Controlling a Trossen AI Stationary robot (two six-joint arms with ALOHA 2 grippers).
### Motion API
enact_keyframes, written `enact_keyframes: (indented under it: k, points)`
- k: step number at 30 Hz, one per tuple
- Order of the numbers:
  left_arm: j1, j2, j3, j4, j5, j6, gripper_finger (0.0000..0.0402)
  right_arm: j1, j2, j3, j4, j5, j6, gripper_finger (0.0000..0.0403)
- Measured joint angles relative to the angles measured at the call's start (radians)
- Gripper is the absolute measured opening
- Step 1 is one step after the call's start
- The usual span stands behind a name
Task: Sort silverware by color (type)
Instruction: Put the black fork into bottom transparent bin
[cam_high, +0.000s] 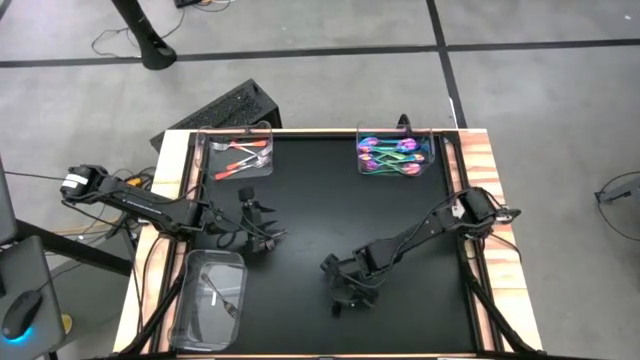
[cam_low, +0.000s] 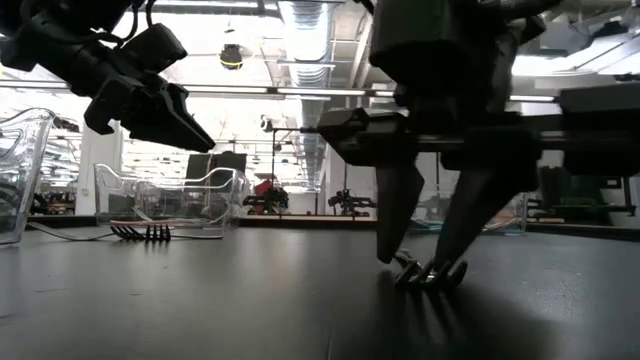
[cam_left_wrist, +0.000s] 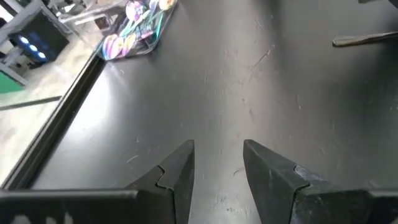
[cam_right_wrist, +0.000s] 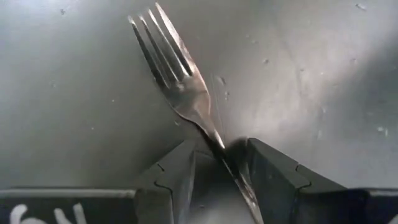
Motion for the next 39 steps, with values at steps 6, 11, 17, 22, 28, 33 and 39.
enact_keyframes:
  k: [6,11,17,22,28,33,39]
  points:
    - [0.000,0.000,0.000,-0.010,0.000,-0.006,0.0126,-0.026,0.027,0.062,-0.114,-0.004,-0.024,0.0148]
    - [0.000,0.000,0.000,-0.012,0.000,-0.007,0.0126,-0.055,0.042,0.074,-0.189,-0.009,-0.018,0.0075]
    - [0.000,0.000,0.000,-0.024,0.000,-0.024,0.0126,-0.083,0.043,0.073,-0.211,-0.014,-0.016,0.0012]
    - [0.000,0.000,0.000,-0.049,0.000,-0.037,0.0126,-0.101,0.022,0.069,-0.220,-0.004,0.079,0.0011]
    - [0.000,0.000,0.000,-0.002,-0.021,-0.040,0.0126,-0.135,-0.052,0.061,-0.248,0.076,0.172,0.0006]
    - [0.000,0.000,0.000,0.084,-0.021,-0.030,0.0126,-0.199,-0.173,0.006,-0.202,0.168,0.297,0.0005]
    - [0.000,0.000,0.000,0.151,-0.021,-0.024,0.0126,-0.271,-0.319,-0.213,0.097,0.244,0.493,0.0005]
